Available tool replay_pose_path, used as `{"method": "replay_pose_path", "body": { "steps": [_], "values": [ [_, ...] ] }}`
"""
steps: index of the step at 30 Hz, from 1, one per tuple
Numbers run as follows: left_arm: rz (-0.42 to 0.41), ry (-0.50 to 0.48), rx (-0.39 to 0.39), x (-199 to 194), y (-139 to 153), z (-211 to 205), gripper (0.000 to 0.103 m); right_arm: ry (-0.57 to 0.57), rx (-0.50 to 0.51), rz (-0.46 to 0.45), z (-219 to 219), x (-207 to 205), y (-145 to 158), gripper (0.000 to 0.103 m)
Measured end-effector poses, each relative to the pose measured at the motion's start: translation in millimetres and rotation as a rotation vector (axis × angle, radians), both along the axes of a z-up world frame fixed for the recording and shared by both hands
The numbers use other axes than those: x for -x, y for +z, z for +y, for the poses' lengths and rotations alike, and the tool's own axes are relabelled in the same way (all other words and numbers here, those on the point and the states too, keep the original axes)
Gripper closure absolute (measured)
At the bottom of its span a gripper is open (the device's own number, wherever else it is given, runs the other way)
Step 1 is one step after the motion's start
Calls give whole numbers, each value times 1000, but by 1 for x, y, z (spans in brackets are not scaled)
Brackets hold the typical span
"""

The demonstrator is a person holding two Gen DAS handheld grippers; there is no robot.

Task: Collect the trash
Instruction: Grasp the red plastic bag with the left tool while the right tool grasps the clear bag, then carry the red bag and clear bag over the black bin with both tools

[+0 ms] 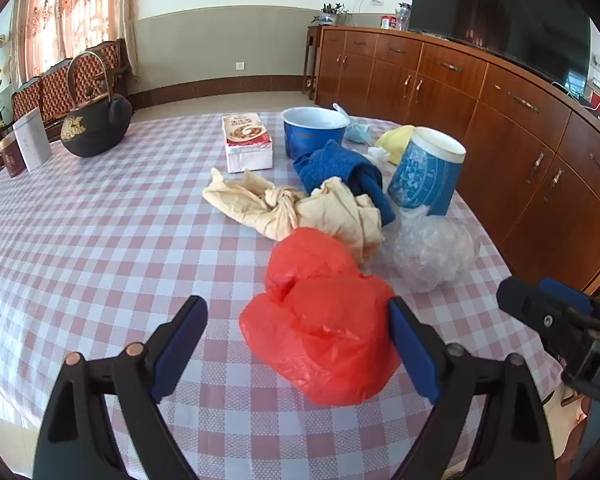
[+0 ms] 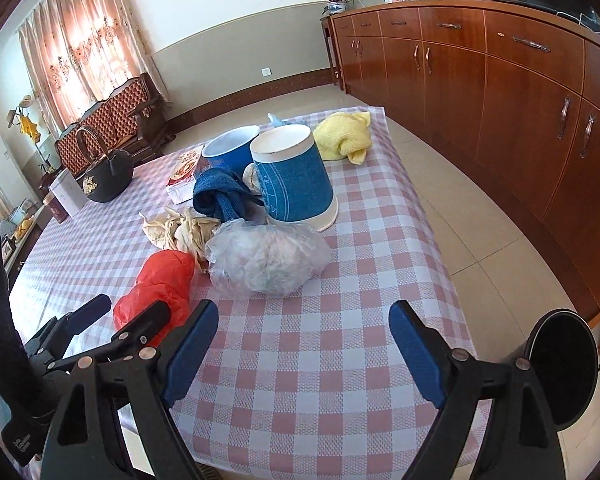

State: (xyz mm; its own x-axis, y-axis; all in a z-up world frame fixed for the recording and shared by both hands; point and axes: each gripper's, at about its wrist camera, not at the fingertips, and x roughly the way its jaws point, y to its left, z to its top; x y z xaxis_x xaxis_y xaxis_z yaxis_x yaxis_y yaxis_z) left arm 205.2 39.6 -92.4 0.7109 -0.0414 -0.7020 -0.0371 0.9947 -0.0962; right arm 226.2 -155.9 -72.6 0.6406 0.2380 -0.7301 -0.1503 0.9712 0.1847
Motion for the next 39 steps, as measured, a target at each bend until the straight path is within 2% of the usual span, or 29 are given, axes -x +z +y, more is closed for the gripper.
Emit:
{"method": "replay_pose_path", "body": {
  "steps": [5,7,10,12,15,18,22,23,24,25,32,39],
  "values": [
    [-1,6,-8,-4,-4,6,12,13,1,11,11,-13,-6,14],
    [-2,1,4,-6,-6,8,16,12,-1,16,14,-19,-9,14],
    [1,-5,18,-9,-8,11,32,13,-13,25,18,-27,-12,14],
    [5,-11,41,-11,-9,15,48,15,-14,28,22,-33,-13,14],
    [-4,-17,58,-13,-8,18,60,24,-21,31,29,-41,-14,14],
    [-12,-27,72,-13,-8,21,66,32,-4,39,38,-51,-18,14],
    [-20,-33,78,-11,-9,22,70,54,-9,50,45,-58,-27,15],
    [-24,-35,79,-10,-9,22,71,61,-21,43,46,-58,-28,22],
    [-25,-37,78,-10,-9,22,72,67,-22,40,46,-58,-28,36],
    [-28,-37,77,-9,-9,22,72,73,-18,41,47,-58,-29,40],
    [-36,-40,71,-5,-8,20,74,91,-14,38,47,-54,-30,49],
    [-57,-41,72,8,0,19,74,91,-3,-2,38,-34,-17,51]
  ]
}}
